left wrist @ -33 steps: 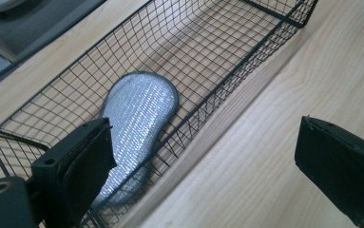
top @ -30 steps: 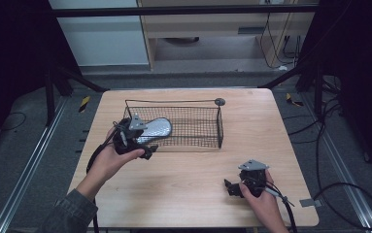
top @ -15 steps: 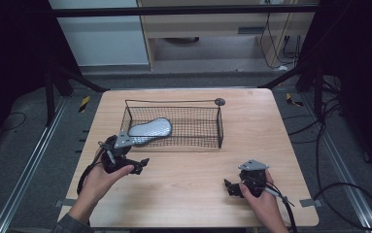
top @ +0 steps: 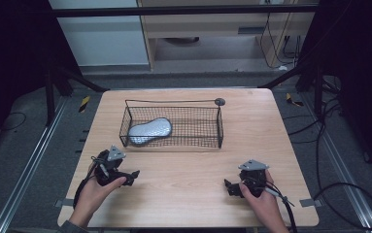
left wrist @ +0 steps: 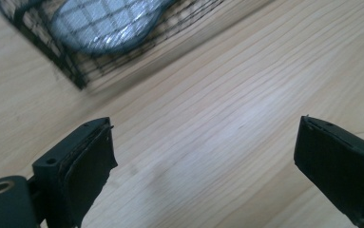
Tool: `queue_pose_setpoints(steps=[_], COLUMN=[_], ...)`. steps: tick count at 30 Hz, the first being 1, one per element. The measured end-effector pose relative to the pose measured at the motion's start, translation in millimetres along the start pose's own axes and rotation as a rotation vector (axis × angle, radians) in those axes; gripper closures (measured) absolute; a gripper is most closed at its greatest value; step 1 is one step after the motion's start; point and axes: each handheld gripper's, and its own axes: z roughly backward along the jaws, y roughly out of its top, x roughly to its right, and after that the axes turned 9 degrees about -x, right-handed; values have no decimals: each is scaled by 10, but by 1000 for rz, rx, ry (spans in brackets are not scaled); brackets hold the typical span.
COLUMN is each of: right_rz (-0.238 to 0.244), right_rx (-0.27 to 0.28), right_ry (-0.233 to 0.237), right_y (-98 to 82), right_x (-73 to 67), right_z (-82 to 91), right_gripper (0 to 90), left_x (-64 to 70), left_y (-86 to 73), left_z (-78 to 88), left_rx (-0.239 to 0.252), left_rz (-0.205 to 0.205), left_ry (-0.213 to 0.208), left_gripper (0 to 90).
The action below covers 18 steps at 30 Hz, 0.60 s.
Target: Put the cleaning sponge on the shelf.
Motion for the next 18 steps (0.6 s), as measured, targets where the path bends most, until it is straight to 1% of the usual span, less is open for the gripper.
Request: queue_pose_setpoints(steps=[3,7,10,14,17,18], right_rz=[0,0,0,0,0,0], right_rx=[0,0,0,0,0,0], right_ry=[0,0,0,0,0,0], right_y=[0,0,0,0,0,0], right_x=[0,0,0,0,0,1], right_z=[0,0,0,0,0,0], right_gripper=[4,4,4,4,4,4], left_x=[-105,-191,-251,-312,-344,-347], left_y=[-68,-142,-183,-207,-219,-220], left_z=[-83,-167,-215,-289,-359,-367], left_rx=[-14,-26,-20,-18,-24,-23], left_rz=[40,68,90,117,138,137], left_ry=[4,17,30,24,4,2], left_gripper=[56,54,52,48,48,46])
